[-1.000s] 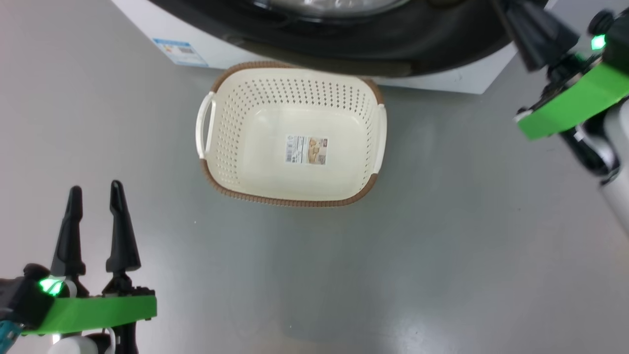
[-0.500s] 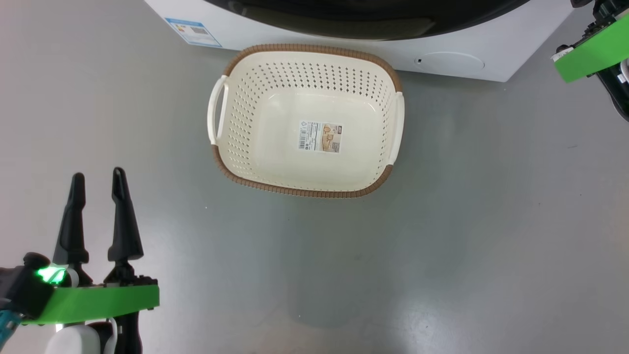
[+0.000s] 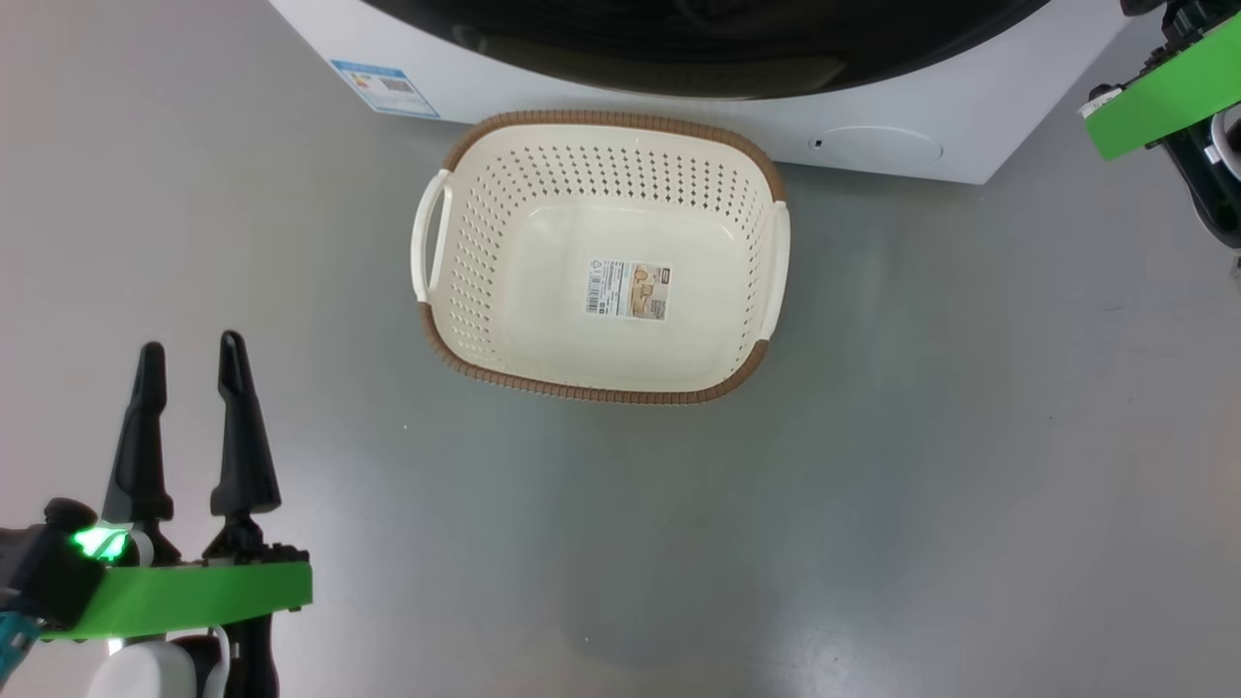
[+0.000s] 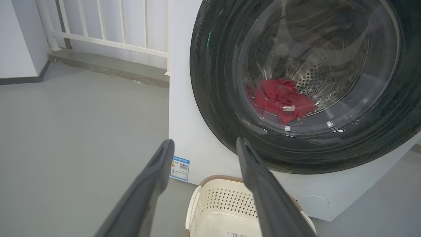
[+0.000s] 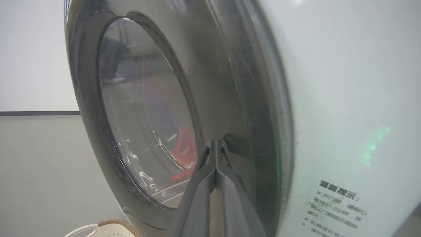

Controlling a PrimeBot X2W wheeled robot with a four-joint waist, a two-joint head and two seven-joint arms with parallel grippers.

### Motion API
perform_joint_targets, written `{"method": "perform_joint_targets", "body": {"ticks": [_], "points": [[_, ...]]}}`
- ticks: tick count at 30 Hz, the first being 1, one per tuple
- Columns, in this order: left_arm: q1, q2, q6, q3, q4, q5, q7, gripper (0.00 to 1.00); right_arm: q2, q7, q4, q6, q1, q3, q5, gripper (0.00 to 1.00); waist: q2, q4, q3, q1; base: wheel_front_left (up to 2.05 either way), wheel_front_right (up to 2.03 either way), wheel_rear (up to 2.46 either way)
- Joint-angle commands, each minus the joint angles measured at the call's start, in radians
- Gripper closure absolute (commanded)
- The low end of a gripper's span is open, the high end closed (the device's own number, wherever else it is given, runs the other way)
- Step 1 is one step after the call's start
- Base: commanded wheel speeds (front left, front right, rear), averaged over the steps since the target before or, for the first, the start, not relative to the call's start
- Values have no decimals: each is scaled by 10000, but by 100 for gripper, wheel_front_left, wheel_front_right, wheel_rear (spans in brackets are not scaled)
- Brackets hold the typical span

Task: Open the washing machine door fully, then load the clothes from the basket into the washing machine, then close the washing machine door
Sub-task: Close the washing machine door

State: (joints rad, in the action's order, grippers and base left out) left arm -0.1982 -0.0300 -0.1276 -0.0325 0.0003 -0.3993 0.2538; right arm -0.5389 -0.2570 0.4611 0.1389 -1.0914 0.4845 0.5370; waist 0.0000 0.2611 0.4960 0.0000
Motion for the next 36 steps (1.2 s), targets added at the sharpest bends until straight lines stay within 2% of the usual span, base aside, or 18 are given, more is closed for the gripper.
{"method": "perform_joint_targets", "body": {"ticks": [1, 8, 9, 11, 14, 15, 16, 30, 36], "points": [[4, -202, -12, -387, -176, 60, 80, 0, -35, -48, -147, -82, 279, -129, -69, 100, 0, -44, -87, 0, 0, 0, 0], [154, -202, -14, -381, -112, 147, 80, 0, 187, -48, -261, -82, 954, 6, 26, 100, 0, -236, -551, 0, 0, 0, 0], [183, -202, -14, -382, -104, 166, 80, 0, 220, -48, -290, -82, 1071, 56, 63, 98, 0, -276, -632, 0, 0, 0, 0], [239, -202, -15, -404, -87, 229, 80, 0, 293, -48, -368, -82, 1307, 125, 107, 86, 0, -378, -791, 0, 0, 0, 0], [317, -202, -18, -448, -65, 374, 80, 0, 444, -48, -480, -82, 1701, 158, 166, 51, 0, -560, -1044, 0, 0, 0, 0], [339, -202, -19, -465, -61, 429, 80, 0, 495, -48, -516, -82, 1834, 155, 177, 19, 0, -627, -1137, 0, 0, 0, 0], [361, -202, -20, -477, -51, 483, 80, 0, 549, -48, -558, -82, 1975, 130, 181, 0, 0, -696, -1239, 0, 0, 0, 0], [779, -479, -27, -529, 204, 743, 80, 0, 951, -48, -1351, -82, 4105, -472, 73, 0, 0, -1643, -2522, 0, 0, 0, 0], [926, -608, -28, -494, 243, 540, 80, 0, 1169, -48, -1797, -82, 5033, -986, -100, 0, 0, -2118, -2917, 0, 0, 0, 0]]}}
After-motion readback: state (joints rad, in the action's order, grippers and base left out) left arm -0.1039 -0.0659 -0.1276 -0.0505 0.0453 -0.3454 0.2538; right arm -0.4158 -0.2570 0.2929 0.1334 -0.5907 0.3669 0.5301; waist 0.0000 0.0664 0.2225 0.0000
